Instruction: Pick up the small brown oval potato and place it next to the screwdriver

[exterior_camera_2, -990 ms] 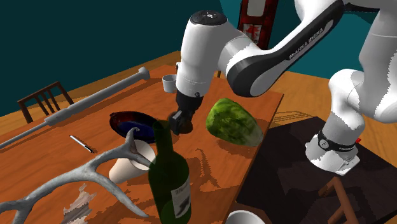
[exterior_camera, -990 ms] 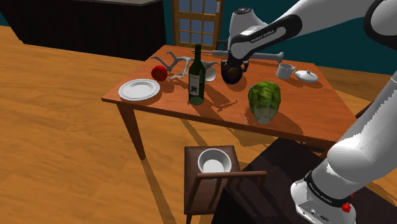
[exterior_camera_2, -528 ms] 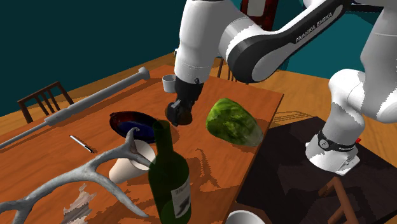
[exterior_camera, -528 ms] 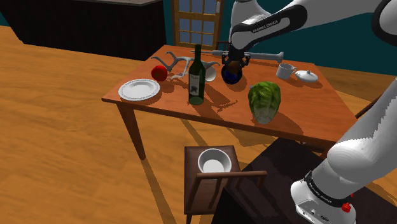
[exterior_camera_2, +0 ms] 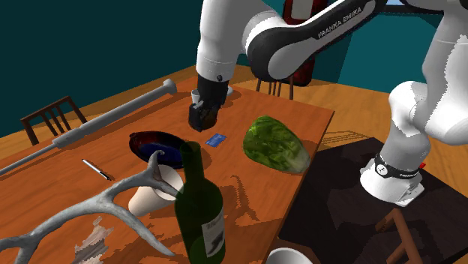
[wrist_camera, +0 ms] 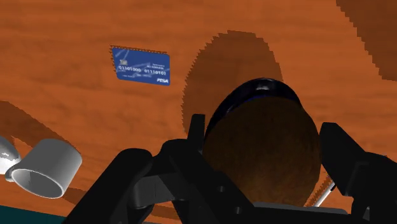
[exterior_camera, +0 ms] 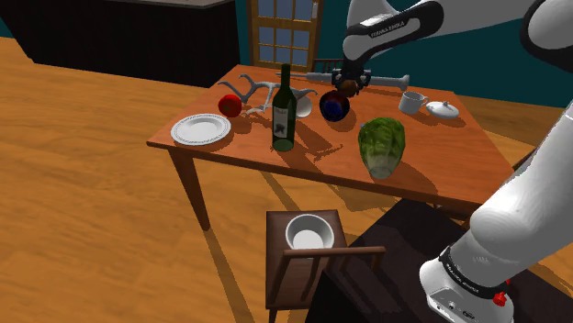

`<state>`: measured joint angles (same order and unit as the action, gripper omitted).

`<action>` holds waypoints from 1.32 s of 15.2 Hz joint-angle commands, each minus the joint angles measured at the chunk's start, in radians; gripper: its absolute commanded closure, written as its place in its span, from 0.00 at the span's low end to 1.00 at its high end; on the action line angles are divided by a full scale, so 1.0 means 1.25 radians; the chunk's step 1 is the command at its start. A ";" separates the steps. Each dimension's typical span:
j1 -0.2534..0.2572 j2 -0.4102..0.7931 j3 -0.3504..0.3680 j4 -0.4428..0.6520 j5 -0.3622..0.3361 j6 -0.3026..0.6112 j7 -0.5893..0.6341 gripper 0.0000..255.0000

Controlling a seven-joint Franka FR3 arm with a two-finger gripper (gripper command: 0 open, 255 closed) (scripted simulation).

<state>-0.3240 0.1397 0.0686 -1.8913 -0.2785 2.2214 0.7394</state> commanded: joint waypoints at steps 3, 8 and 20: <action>-0.040 0.046 -0.025 0.060 0.019 0.003 -0.078 1.00; -0.091 0.122 -0.048 0.162 0.048 -0.008 -0.169 1.00; -0.218 0.395 -0.072 0.577 0.119 -0.122 -0.366 1.00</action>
<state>-0.5821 0.6066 -0.0204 -1.2178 -0.1366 2.0869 0.3028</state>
